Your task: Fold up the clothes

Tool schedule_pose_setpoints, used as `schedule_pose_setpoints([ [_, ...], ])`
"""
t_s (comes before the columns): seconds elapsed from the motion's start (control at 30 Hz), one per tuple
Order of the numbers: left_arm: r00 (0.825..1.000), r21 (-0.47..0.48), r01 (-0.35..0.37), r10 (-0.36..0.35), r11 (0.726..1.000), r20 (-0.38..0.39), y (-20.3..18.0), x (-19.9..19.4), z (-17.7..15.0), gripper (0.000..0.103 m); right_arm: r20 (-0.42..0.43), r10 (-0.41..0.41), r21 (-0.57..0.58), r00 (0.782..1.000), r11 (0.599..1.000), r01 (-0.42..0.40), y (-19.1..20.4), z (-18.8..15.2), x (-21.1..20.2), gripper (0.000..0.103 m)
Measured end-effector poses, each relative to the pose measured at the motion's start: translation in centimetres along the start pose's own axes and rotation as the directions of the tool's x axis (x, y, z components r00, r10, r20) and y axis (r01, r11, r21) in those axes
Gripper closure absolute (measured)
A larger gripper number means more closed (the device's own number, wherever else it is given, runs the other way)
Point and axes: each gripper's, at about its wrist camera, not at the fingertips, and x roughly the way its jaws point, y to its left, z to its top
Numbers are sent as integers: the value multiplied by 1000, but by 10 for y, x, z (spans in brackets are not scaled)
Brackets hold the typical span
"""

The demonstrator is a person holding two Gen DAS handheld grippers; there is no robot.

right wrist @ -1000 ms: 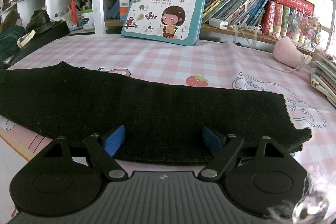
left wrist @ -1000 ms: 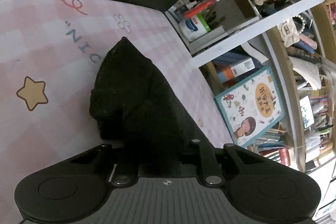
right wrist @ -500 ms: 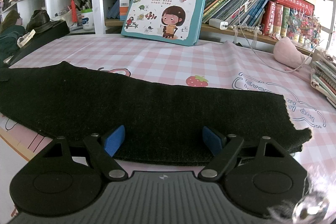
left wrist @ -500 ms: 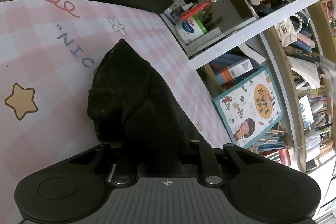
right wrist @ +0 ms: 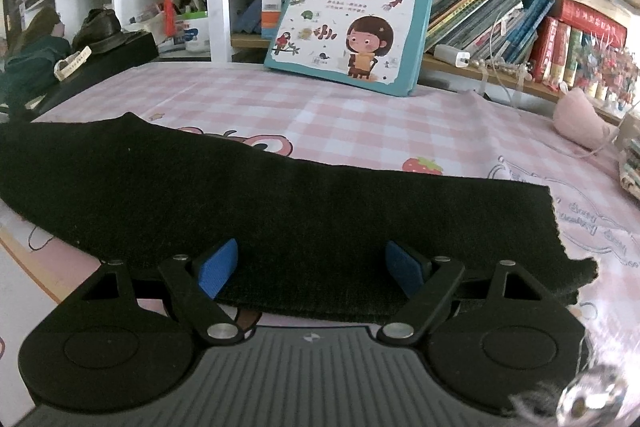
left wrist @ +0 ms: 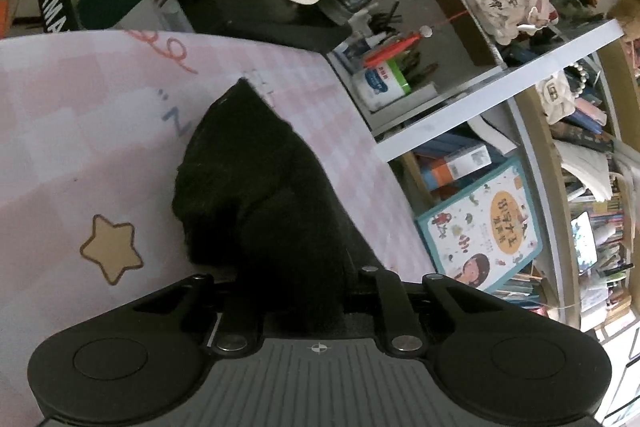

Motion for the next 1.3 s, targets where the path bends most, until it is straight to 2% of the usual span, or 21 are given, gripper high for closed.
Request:
schedule_pose_setpoints([
  [0.07, 1000, 8, -4, 4, 1000, 7, -2, 0, -1, 86, -1, 2, 2, 1000, 1000, -2, 0, 0, 0, 21],
  [0.17, 1000, 68, -16, 14, 998, 21, -14, -3, 0, 87, -1, 3, 4, 1000, 1000, -3, 0, 0, 1, 21],
  [0.3, 999, 230, -33, 25, 973, 38, -46, -8, -1, 87, -1, 3, 4, 1000, 1000, -3, 1, 0, 1, 21],
  [0.37, 998, 338, -54, 39, 940, 51, -66, -11, -4, 87, -1, 2, 4, 1000, 1000, -2, 1, 0, 1, 21],
  [0.47, 995, 516, -91, 62, 851, 74, -100, -13, -15, 87, -2, 3, 5, 1000, 1000, -3, 0, 0, 1, 21],
  [0.5, 994, 569, -102, 69, 816, 80, -110, -13, -20, 87, -2, 3, 5, 1000, 1000, -3, 0, 0, 1, 21],
  [0.57, 992, 682, -128, 85, 720, 96, -132, -12, -32, 87, -2, 3, 5, 1000, 1000, -3, 0, 0, 1, 21],
  [0.67, 988, 823, -153, 101, 547, 116, -161, -9, -56, 86, -2, 2, 5, 1000, 1000, -2, 0, 0, 1, 21],
  [0.73, 986, 898, -159, 106, 411, 126, -179, -7, -76, 86, -2, 3, 5, 1000, 1000, -3, -1, 0, 1, 21],
  [0.83, 986, 962, -140, 118, 236, 115, -197, 1, -106, 84, -2, 3, 5, 1000, 1000, -3, -1, 0, 1, 21],
  [0.93, 986, 993, -86, 148, 75, 74, -209, 13, -139, 79, -2, 3, 5, 1000, 1000, -3, -1, 0, 1, 21],
  [0.97, 985, 998, -63, 164, 27, 58, -211, 18, -151, 78, -2, 3, 5, 1000, 1000, -3, -1, 0, 1, 21],
  [1.03, 981, 999, -5, 195, -40, 13, -211, 27, -173, 74, -2, 3, 6, 1000, 1000, -3, -2, 0, 1, 21],
  [1.07, 977, 998, 29, 210, -48, -19, -210, 32, -181, 67, -2, 4, 6, 1000, 1000, -4, -2, 0, 1, 21],
  [1.1, 971, 997, 74, 230, -38, -64, -209, 37, -187, 61, -2, 4, 7, 1000, 1000, -4, -2, 0, 1, 21],
  [1.13, 963, 993, 119, 248, -27, -109, -208, 42, -193, 47, -2, 4, 7, 1000, 1000, -4, -2, 0, 1, 21],
  [1.17, 952, 986, 164, 261, 0, -158, -207, 45, -196, 34, -2, 4, 7, 1000, 1000, -4, -2, 0, 1, 21],
  [1.2, 941, 978, 207, 265, 36, -209, -206, 48, -199, 30, -2, 4, 7, 1000, 1000, -4, -2, 0, 1, 21],
  [1.23, 936, 969, 235, 252, 71, -245, -205, 48, -199, 22, -2, 4, 7, 1000, 1000, -4, -2, 0, 1, 21],
  [1.3, 922, 947, 290, 223, 140, -316, -205, 46, -199, 19, -2, 3, 8, 1000, 1000, -3, -2, 0, 1, 21],
])
